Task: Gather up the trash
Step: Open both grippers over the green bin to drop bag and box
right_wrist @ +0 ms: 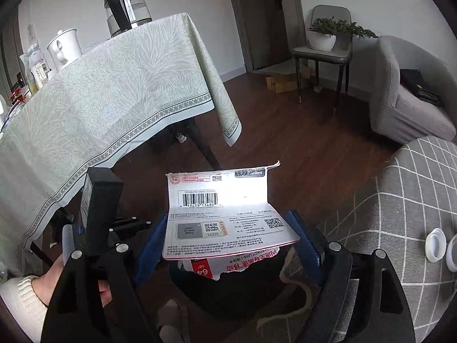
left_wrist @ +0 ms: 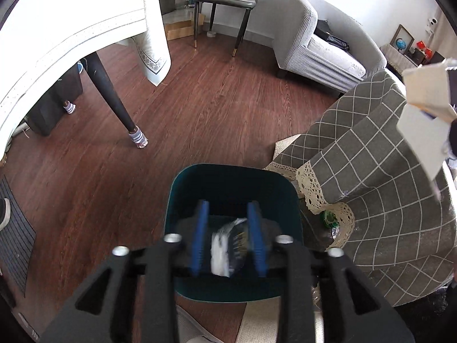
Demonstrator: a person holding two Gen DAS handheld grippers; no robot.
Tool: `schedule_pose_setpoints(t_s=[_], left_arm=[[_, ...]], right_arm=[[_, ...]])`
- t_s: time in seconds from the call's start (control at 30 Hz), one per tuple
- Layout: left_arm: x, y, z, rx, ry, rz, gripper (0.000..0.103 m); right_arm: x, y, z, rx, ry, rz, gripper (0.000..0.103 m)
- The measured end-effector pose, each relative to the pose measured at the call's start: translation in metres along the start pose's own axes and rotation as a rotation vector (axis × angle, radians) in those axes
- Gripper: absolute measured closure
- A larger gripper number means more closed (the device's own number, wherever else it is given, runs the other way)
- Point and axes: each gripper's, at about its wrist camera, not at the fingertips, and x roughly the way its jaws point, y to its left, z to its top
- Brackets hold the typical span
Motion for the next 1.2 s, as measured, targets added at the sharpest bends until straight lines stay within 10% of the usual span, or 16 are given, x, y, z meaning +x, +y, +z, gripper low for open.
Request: schedule_pose_setpoints(t_s=[0.43, 1.2], left_arm=[[-0.039, 0.029, 0.007, -0.070, -0.123, 0.068, 0.026], [-0.116, 0.001, 0.028, -0.055, -0.329, 0.001, 0.021]], right_arm=[[0.064, 0.003, -0.021, -0.004, 0.135, -0.034, 0.020], [0.130, 0.015, -0.074, -0.051, 0.344, -0.065, 0.013]])
